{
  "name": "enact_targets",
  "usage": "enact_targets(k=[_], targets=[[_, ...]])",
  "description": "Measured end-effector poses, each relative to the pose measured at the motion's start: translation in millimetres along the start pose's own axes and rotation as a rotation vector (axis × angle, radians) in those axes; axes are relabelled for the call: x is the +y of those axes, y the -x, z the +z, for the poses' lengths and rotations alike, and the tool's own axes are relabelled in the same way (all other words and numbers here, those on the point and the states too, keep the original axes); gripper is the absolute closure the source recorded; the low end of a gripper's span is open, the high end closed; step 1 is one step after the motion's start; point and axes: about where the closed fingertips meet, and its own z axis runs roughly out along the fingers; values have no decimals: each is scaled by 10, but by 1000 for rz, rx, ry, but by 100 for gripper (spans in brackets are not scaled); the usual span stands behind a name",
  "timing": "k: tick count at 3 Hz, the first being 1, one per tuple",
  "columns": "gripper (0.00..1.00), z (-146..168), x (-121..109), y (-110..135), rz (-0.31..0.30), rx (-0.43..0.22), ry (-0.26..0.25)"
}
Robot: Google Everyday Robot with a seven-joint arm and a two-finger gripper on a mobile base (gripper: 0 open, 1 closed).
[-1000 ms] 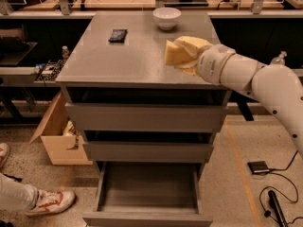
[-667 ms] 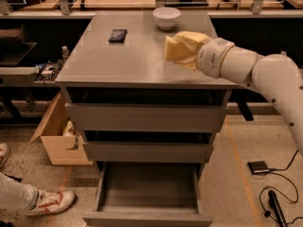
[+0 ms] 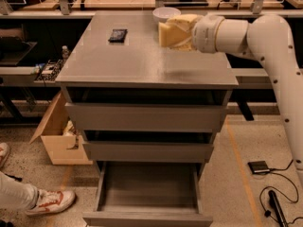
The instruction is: Pick sponge from bottom drawer and place on counter
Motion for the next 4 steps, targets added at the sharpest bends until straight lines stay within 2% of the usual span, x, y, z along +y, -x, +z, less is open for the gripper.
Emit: enact_targets(k=[1, 2, 4], targets=[[100, 245, -54, -97, -17, -44, 89], [100, 466, -25, -177, -27, -93, 200], [100, 701, 217, -240, -17, -173, 370]])
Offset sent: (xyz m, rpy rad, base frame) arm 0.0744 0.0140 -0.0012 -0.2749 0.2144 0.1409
